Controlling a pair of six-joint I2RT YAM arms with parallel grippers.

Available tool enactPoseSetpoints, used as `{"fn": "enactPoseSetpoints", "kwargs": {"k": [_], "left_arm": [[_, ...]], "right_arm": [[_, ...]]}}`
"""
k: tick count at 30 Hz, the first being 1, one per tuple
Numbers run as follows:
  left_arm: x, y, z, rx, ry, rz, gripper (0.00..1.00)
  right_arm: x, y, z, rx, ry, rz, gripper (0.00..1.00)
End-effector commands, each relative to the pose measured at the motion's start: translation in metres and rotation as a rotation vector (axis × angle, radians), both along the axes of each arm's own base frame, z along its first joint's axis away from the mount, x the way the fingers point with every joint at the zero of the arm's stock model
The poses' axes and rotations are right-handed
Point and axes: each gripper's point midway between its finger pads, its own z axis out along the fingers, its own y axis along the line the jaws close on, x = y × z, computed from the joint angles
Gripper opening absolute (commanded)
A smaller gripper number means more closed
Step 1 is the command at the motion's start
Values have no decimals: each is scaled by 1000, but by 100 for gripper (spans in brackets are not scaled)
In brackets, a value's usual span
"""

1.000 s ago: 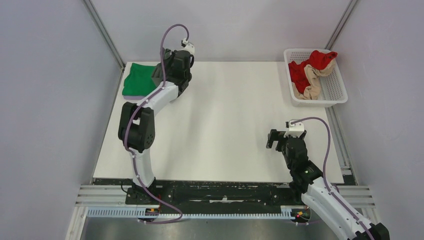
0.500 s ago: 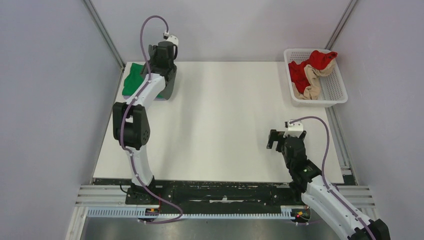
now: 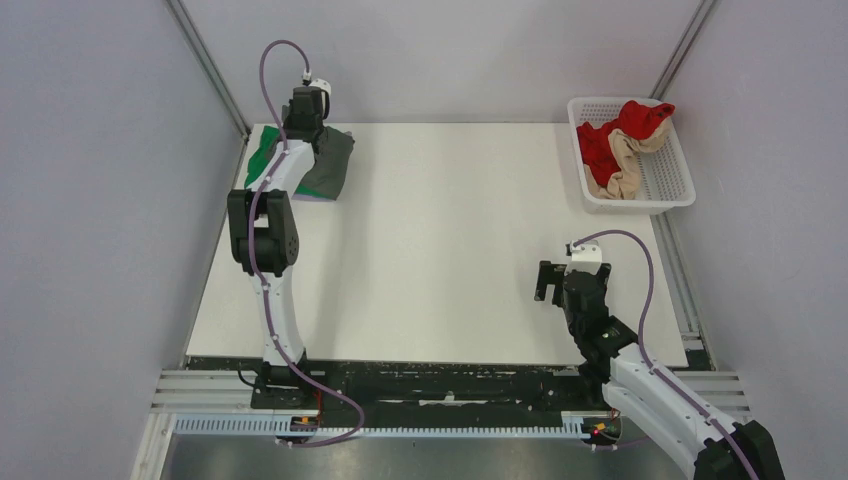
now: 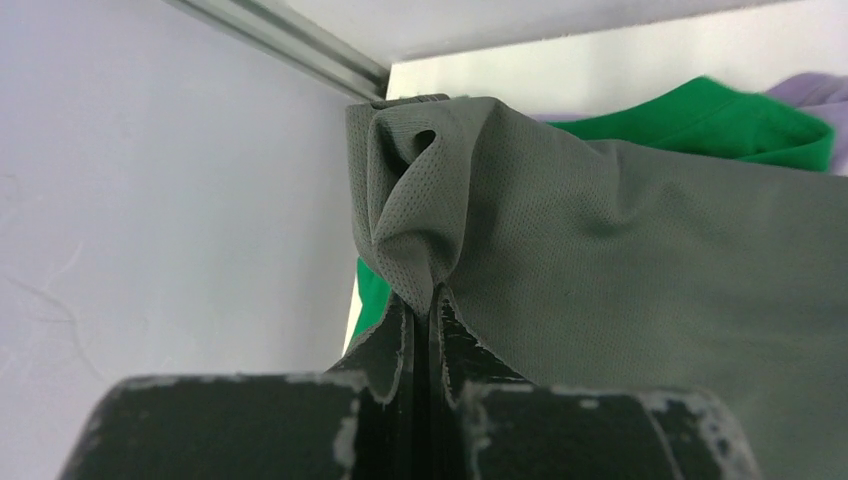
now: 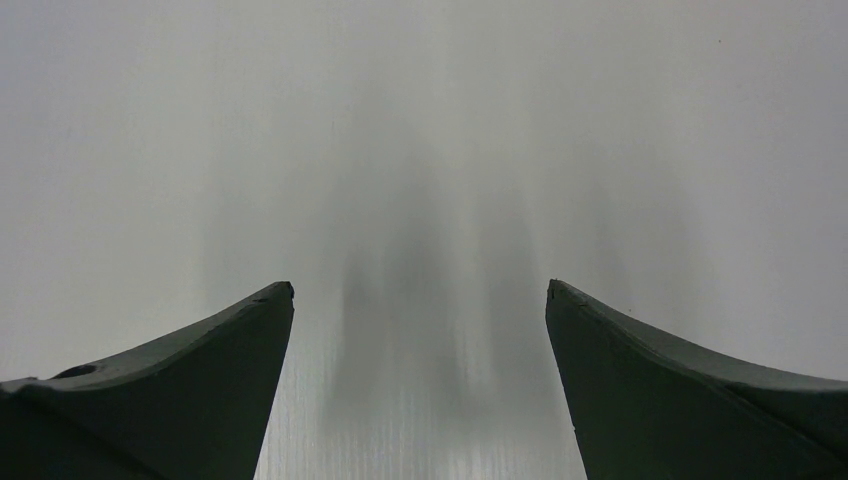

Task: Fold and stack the t-shirts
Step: Put the neatly folded tshirt into the corner of the board with the left arm

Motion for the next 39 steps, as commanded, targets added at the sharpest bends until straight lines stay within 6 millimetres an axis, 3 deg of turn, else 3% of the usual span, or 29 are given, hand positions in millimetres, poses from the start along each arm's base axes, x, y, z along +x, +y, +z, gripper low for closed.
{"fn": "enactPoseSetpoints", "kwargs": {"k": [1, 2, 4, 10, 11, 12, 14, 15, 17, 24, 30, 39], "left_arm": [[10, 27, 17, -80, -91, 44, 2], [11, 28, 16, -88, -96, 46, 2], [10, 50, 12, -115, -104, 72, 2], [14, 65, -1, -158, -109, 90, 5], [14, 68, -2, -155, -108, 99, 11], [14, 70, -1, -153, -113, 112, 25], [13, 76, 1, -153, -127, 139, 68], [13, 79, 4, -157, -137, 152, 74], [12, 81, 11, -161, -152, 165, 99], [-1, 67, 37, -297, -218, 178, 100], [-17, 15, 38, -643, -293, 75, 100], [-29, -37, 6, -951, -293, -23, 100]], "right_arm": [[6, -5, 12, -18, -17, -37, 99], [6, -5, 13, -17, -16, -37, 99], [6, -3, 10, -18, -3, -24, 98], [6, -3, 9, -24, 8, -24, 98], [6, -3, 10, -25, 8, -23, 98], [6, -3, 9, -26, 11, -22, 99], [5, -3, 8, -27, 16, -20, 99], [5, -3, 8, -28, 18, -20, 98], [5, -3, 8, -29, 21, -22, 98], [6, -1, 10, -22, 15, -11, 98], [7, 6, 13, 3, -4, 24, 99], [7, 12, 15, 28, -22, 57, 98]]}}
